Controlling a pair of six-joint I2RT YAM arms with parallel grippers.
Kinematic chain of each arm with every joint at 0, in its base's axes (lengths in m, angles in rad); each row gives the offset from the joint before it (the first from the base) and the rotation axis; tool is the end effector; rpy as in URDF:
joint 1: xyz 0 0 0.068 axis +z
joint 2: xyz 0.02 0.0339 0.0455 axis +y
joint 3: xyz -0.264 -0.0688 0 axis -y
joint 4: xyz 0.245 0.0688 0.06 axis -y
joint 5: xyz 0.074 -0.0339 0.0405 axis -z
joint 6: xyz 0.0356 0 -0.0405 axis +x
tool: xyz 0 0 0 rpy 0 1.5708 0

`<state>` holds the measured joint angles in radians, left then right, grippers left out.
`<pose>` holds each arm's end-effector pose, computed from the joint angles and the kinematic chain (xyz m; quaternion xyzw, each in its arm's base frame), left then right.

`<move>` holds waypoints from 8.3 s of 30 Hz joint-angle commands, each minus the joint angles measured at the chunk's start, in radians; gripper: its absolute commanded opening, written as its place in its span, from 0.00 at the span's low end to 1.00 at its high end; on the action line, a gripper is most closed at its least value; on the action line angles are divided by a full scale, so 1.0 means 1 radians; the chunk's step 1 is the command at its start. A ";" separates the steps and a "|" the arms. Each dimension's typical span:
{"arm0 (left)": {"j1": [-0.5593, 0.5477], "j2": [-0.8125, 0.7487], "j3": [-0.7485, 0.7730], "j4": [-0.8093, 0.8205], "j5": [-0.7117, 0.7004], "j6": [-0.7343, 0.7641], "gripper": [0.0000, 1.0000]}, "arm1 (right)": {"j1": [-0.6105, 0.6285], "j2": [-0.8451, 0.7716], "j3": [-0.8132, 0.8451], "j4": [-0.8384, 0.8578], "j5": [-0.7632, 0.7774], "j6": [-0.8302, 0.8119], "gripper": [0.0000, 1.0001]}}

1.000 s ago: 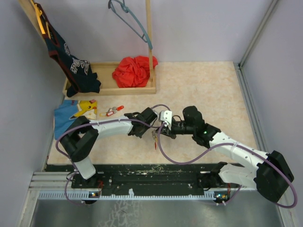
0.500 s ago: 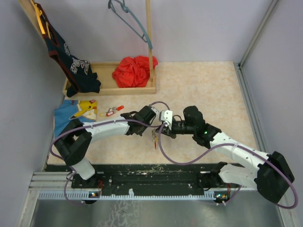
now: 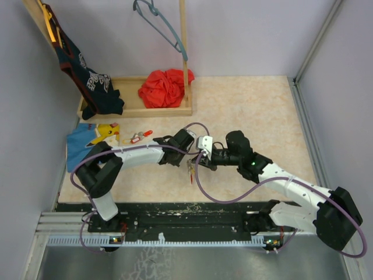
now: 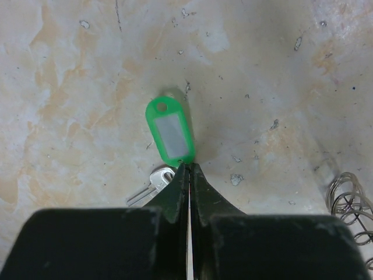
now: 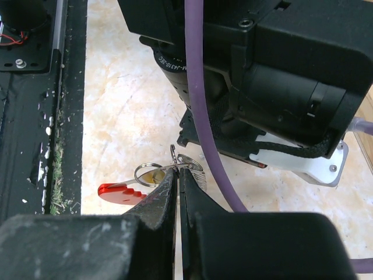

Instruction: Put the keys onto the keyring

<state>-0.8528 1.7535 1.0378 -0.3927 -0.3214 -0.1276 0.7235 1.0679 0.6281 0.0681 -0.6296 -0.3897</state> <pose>0.2323 -0.2489 0.1612 0.3065 0.9114 0.0309 0.2729 0.1628 0.1718 0.2575 -0.5631 0.5742 0.3412 0.4866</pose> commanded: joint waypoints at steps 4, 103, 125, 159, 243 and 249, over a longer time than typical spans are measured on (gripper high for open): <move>0.005 0.049 0.047 -0.024 -0.024 -0.026 0.00 | -0.012 -0.022 0.012 0.078 -0.014 0.001 0.00; 0.127 -0.786 -0.759 1.008 0.948 0.706 0.00 | 0.137 -0.033 -0.036 0.077 0.264 -0.517 0.00; 0.120 -0.776 -0.742 1.016 0.939 0.699 0.00 | 0.174 0.033 0.024 0.030 0.268 -0.470 0.00; 0.115 -0.774 -0.732 1.022 0.935 0.687 0.00 | 0.200 0.055 0.060 0.013 0.290 -0.423 0.00; 0.095 -0.831 -0.705 0.926 0.825 0.445 0.00 | 0.240 -0.030 -0.014 0.067 0.461 -0.296 0.00; 0.095 -0.806 -0.712 0.963 0.838 0.453 0.00 | 0.234 -0.021 -0.015 0.085 0.435 -0.246 0.00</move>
<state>-0.7570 0.9367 0.3351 0.5041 0.4892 0.3073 0.9638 1.0615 0.6086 0.0685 -0.1699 -0.6914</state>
